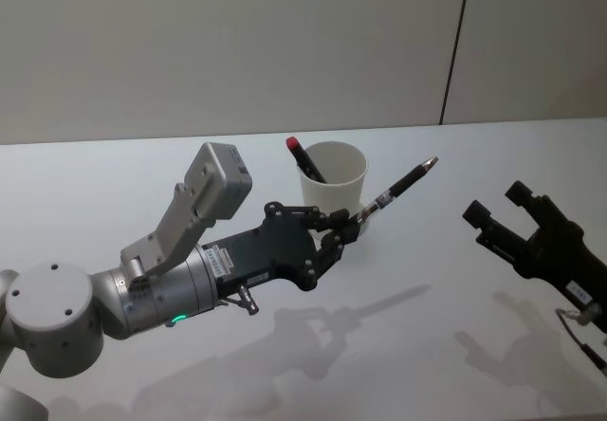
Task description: Place the pen into the pen holder.
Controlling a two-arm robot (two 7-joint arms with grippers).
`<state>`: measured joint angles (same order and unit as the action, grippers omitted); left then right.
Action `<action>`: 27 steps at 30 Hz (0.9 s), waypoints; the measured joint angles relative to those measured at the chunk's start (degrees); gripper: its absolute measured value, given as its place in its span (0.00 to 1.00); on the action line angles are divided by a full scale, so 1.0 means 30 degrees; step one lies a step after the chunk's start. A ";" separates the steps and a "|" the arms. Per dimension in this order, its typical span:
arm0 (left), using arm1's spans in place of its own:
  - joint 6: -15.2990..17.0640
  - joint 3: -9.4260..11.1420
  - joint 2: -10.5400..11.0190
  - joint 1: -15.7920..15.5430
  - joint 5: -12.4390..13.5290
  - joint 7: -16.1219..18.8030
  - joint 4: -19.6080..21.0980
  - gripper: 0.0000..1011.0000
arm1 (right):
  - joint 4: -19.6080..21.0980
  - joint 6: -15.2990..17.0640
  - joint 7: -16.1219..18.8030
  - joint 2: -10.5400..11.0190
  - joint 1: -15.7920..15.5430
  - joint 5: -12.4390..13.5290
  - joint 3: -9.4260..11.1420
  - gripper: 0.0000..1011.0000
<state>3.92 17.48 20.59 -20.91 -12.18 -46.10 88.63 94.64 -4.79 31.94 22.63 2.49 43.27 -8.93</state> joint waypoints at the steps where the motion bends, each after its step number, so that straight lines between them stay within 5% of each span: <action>1: 0.0000 0.0000 -0.0001 -0.0001 -0.0001 0.0000 0.0000 0.18 | -0.0080 -0.0004 0.0112 -0.0053 0.0058 0.0144 -0.0013 0.99; 13: 0.0000 0.0000 0.0000 0.0000 0.0000 0.0001 0.0001 0.18 | -0.1733 0.0084 0.1860 -0.0873 0.1033 0.1929 -0.0451 0.99; 27: -0.0001 0.0000 0.0000 0.0000 0.0000 0.0002 0.0001 0.18 | -0.3263 0.0392 0.2821 -0.1942 0.2114 0.2637 -0.1209 0.99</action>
<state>3.91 17.48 20.59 -20.91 -12.18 -46.09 88.64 84.85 -3.61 40.40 16.81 8.83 51.18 -12.56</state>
